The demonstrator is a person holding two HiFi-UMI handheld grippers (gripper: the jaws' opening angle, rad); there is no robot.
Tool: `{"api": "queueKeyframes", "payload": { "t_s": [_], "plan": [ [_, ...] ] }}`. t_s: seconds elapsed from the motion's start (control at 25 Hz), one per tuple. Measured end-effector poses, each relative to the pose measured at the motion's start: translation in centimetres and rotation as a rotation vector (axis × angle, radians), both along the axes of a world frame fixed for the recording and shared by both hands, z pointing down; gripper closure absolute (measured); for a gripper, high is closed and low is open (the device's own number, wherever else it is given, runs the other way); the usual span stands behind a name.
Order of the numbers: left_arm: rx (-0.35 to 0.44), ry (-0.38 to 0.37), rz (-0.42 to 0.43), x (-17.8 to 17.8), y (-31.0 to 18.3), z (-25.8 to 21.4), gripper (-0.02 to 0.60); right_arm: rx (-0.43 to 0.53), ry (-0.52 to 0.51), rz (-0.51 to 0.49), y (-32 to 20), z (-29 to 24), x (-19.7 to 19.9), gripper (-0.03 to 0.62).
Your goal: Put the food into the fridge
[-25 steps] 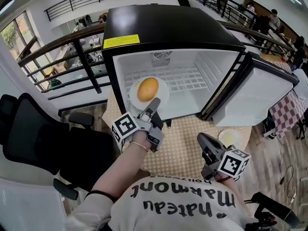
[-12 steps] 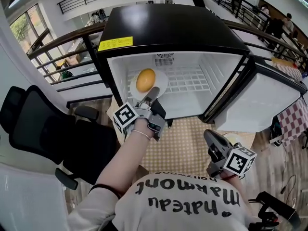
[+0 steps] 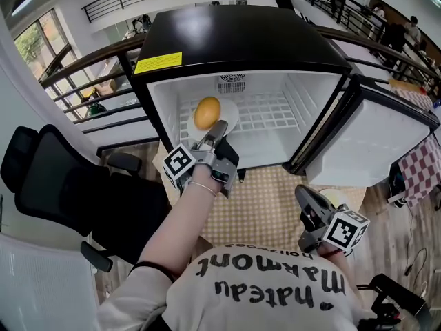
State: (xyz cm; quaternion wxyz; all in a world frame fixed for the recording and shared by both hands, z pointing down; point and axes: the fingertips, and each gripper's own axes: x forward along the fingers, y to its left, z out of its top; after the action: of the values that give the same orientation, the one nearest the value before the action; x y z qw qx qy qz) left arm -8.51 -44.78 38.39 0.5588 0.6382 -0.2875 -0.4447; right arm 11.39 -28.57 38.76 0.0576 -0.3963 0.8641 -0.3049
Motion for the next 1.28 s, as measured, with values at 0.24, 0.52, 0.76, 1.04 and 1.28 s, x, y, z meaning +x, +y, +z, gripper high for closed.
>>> {"api": "queueKeyframes", "payload": {
  "t_s": [0.24,0.52,0.76,1.04,1.28],
  "plan": [
    [-0.002,-0.02,0.002,0.0,0.3,-0.1,0.488,-0.003,-0.011,0.002,0.5,0.0,0.0,0.579],
    [-0.016,-0.015,-0.001,0.0,0.5,-0.4,0.432,-0.01,-0.025,-0.003,0.7,0.3,-0.1,0.579],
    [-0.02,0.042,-0.014,0.0,0.7,-1.3,0.363,-0.009,-0.037,-0.012,0.9,0.2,-0.2,0.579],
    [-0.053,0.047,-0.031,-0.5,1.1,-1.5,0.305,-0.011,-0.052,-0.018,1.5,0.0,-0.5,0.579],
    [-0.076,0.07,-0.052,-0.6,1.3,-1.4,0.271,-0.013,-0.07,-0.018,1.7,-0.1,-0.4,0.579]
  ]
}}
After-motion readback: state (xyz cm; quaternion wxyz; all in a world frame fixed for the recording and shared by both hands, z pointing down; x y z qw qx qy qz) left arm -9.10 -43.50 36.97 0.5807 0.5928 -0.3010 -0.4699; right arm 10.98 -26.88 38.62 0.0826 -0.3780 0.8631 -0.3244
